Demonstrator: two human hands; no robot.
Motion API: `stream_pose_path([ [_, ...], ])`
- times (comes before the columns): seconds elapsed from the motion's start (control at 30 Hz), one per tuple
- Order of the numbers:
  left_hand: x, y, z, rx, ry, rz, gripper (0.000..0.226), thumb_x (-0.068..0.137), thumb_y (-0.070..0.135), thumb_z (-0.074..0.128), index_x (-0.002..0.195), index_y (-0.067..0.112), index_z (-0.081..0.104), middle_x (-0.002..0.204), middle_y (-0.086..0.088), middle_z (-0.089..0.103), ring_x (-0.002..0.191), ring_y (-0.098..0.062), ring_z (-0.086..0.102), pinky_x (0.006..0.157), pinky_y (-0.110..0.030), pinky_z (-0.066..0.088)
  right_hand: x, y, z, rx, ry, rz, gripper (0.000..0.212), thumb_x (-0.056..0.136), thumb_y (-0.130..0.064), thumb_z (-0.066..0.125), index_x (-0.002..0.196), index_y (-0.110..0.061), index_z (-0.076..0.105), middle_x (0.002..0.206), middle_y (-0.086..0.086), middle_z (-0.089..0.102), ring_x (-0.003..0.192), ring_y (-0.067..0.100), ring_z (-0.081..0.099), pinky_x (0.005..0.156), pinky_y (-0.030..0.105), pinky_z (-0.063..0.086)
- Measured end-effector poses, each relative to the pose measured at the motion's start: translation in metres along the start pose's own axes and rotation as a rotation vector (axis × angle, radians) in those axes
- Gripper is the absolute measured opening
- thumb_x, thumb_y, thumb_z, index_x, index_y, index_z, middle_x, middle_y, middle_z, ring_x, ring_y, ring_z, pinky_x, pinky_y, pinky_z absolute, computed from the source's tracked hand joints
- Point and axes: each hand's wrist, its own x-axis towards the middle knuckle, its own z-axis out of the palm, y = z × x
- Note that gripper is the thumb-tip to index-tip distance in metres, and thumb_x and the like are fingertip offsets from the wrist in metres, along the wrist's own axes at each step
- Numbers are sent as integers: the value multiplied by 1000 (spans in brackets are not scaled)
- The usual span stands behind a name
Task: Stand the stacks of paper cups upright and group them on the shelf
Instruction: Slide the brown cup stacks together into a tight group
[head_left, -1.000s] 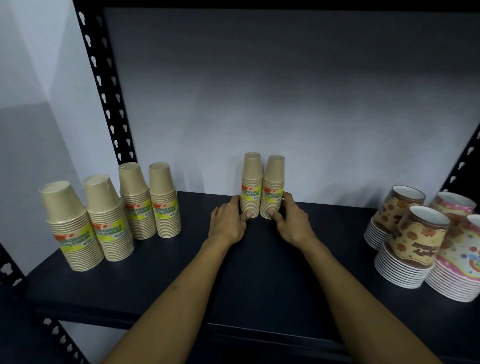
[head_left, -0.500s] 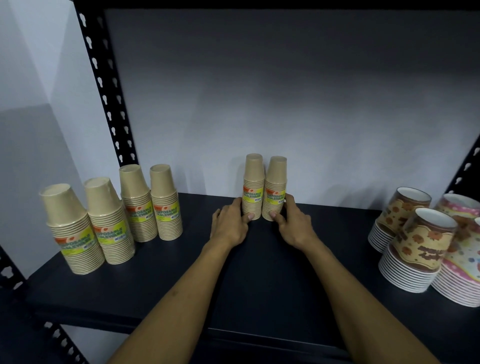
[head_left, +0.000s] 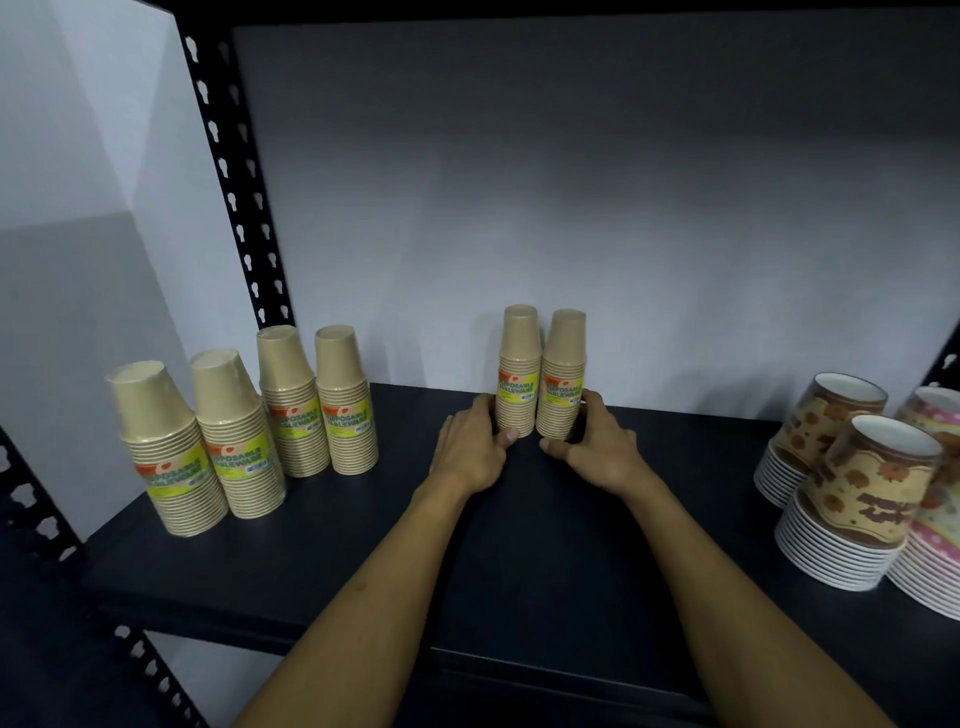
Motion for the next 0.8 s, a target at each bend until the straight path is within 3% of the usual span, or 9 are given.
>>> stream_pose_path([
  [0.13,-5,0,-4,-55,6,-54,57,96,33,63,146,18,39,143,-8,54,130,-25,51,100,-35,43,0,1,1,-6,5,12,82,80,-40,76,145,-24,29,142,-5,53,135,19,44,114,43,18],
  [0.23,-20,3,-8,16,-6,-99,66,97,36,61,152,15,33,152,-9,43,139,-27,43,108,-40,40,-4,-1,3,-40,43,-4,74,79,-43,75,140,-24,37,137,-3,55,131,21,46,111,43,24],
  [0.33,-46,6,-14,85,10,-93,60,98,37,57,150,13,39,150,-7,47,138,-24,43,110,-37,38,-11,-6,5,-183,92,17,71,82,-53,66,138,-17,39,138,5,48,131,26,41,110,43,28],
  [0.43,-87,8,-23,96,15,-51,51,100,36,54,144,13,46,148,-5,49,139,-24,42,114,-37,35,-22,-11,6,-320,77,82,79,87,-60,53,144,-10,32,147,11,39,138,30,34,113,46,24],
  [0.6,-143,3,-27,167,37,-28,55,103,42,46,150,16,41,161,-2,32,151,-20,23,123,-37,17,-58,-16,5,-444,-51,94,80,95,-63,32,153,-10,26,162,13,21,151,28,13,121,50,9],
  [0.8,-143,6,-25,275,9,-7,63,102,52,39,153,16,35,163,-5,28,153,-19,18,125,-38,11,-118,-21,5,-450,-94,-56,72,96,-61,34,153,-16,31,164,6,22,152,25,12,123,48,8],
])
